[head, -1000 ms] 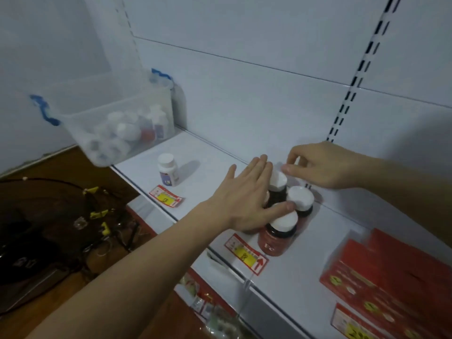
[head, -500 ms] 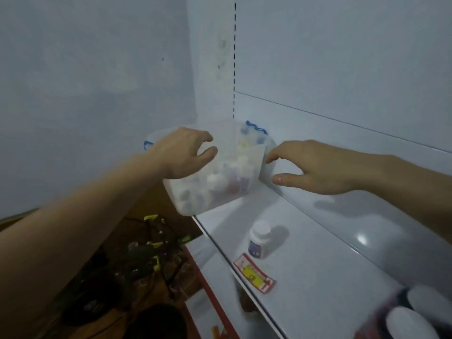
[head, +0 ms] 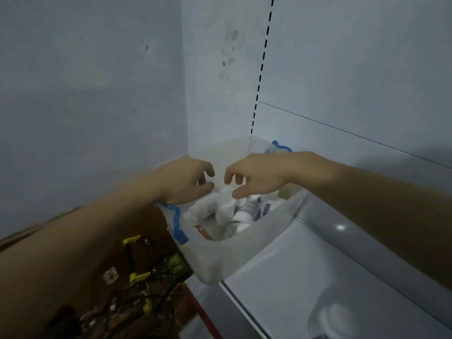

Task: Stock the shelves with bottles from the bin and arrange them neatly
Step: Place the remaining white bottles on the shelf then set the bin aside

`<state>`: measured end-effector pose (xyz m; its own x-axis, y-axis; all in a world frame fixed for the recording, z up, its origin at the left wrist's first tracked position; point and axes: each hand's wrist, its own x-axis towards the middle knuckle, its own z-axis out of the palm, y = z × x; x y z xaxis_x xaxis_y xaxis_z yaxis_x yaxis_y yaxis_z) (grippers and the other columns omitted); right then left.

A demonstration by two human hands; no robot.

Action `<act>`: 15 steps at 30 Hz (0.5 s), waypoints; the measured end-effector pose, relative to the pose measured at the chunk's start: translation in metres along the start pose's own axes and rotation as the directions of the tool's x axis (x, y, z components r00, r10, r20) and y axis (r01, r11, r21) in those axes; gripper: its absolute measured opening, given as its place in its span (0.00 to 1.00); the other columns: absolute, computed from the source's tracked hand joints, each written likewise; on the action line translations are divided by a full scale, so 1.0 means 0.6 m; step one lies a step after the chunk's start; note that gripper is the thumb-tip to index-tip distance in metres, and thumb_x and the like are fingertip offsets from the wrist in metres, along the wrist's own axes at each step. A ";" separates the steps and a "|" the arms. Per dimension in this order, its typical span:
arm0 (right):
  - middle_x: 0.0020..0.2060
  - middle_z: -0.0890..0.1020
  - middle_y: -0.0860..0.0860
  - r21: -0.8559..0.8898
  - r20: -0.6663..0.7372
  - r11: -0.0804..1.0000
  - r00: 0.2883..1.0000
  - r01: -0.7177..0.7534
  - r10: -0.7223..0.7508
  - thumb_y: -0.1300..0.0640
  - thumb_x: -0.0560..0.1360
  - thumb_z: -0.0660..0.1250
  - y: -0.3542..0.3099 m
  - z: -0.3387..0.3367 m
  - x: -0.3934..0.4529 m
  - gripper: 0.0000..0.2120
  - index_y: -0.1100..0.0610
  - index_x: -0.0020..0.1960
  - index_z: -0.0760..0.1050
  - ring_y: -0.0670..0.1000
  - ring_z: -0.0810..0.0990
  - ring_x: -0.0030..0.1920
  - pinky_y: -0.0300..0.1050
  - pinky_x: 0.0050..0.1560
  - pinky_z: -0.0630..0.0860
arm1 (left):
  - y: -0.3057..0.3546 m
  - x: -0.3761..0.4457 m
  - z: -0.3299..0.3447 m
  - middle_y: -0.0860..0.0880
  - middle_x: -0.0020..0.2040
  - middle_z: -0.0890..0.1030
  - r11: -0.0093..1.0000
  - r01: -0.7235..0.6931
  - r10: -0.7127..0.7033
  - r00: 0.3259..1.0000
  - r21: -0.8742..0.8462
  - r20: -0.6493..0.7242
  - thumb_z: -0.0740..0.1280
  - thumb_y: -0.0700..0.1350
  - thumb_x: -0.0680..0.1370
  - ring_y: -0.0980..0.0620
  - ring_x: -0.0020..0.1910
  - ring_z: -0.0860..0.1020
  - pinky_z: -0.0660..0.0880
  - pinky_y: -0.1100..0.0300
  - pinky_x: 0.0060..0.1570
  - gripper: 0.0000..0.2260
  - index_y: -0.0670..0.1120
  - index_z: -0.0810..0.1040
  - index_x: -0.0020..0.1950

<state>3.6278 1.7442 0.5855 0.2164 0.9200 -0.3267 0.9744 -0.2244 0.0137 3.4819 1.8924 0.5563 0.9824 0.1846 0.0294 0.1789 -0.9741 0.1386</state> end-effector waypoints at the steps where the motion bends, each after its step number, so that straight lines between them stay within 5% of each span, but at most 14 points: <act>1: 0.58 0.79 0.47 -0.015 0.061 1.000 0.998 0.001 0.000 0.41 0.78 0.66 -0.008 0.007 0.026 0.25 0.47 0.72 0.68 0.51 0.77 0.56 0.49 0.59 0.75 | -0.004 0.002 0.006 0.53 0.56 0.83 1.000 0.004 -0.004 1.000 -0.016 -0.005 0.62 0.57 0.81 0.56 0.45 0.79 0.74 0.61 0.48 0.18 0.50 0.77 0.66; 4: 0.49 0.75 0.45 -0.073 0.112 0.997 0.994 0.001 0.008 0.42 0.75 0.71 -0.023 0.042 0.086 0.27 0.48 0.71 0.68 0.53 0.76 0.52 0.49 0.53 0.74 | -0.009 0.002 0.013 0.52 0.52 0.84 0.998 0.013 -0.022 0.992 -0.066 -0.124 0.63 0.56 0.80 0.54 0.44 0.81 0.79 0.57 0.48 0.17 0.48 0.81 0.61; 10: 0.53 0.78 0.50 -0.085 0.059 0.996 0.998 0.012 -0.007 0.46 0.75 0.70 -0.022 0.078 0.115 0.19 0.51 0.62 0.73 0.55 0.78 0.52 0.53 0.53 0.78 | -0.023 0.001 0.020 0.50 0.55 0.84 0.979 0.101 -0.134 0.973 -0.177 -0.187 0.64 0.54 0.79 0.53 0.48 0.81 0.81 0.52 0.53 0.18 0.46 0.79 0.65; 13: 0.49 0.78 0.47 0.082 -0.124 0.997 0.992 0.010 0.000 0.45 0.74 0.71 -0.008 0.040 0.084 0.17 0.49 0.60 0.74 0.52 0.78 0.50 0.48 0.49 0.75 | -0.026 0.002 0.020 0.52 0.60 0.81 0.963 0.112 -0.160 0.970 -0.246 -0.181 0.64 0.63 0.75 0.52 0.53 0.81 0.80 0.49 0.55 0.30 0.48 0.70 0.73; 15: 0.53 0.81 0.48 0.352 -0.213 0.936 0.974 0.005 0.075 0.46 0.76 0.72 0.005 0.014 0.051 0.17 0.48 0.62 0.74 0.51 0.81 0.49 0.49 0.51 0.79 | -0.024 -0.002 0.020 0.53 0.63 0.78 0.959 0.072 -0.121 0.979 -0.275 -0.166 0.62 0.72 0.70 0.52 0.55 0.79 0.80 0.48 0.55 0.39 0.53 0.63 0.75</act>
<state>3.6367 1.7692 0.5679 0.2968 0.9478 -0.1163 0.8918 -0.3187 -0.3212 3.4787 1.9046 0.5424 0.9308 0.3202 0.1765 0.2272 -0.8847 0.4070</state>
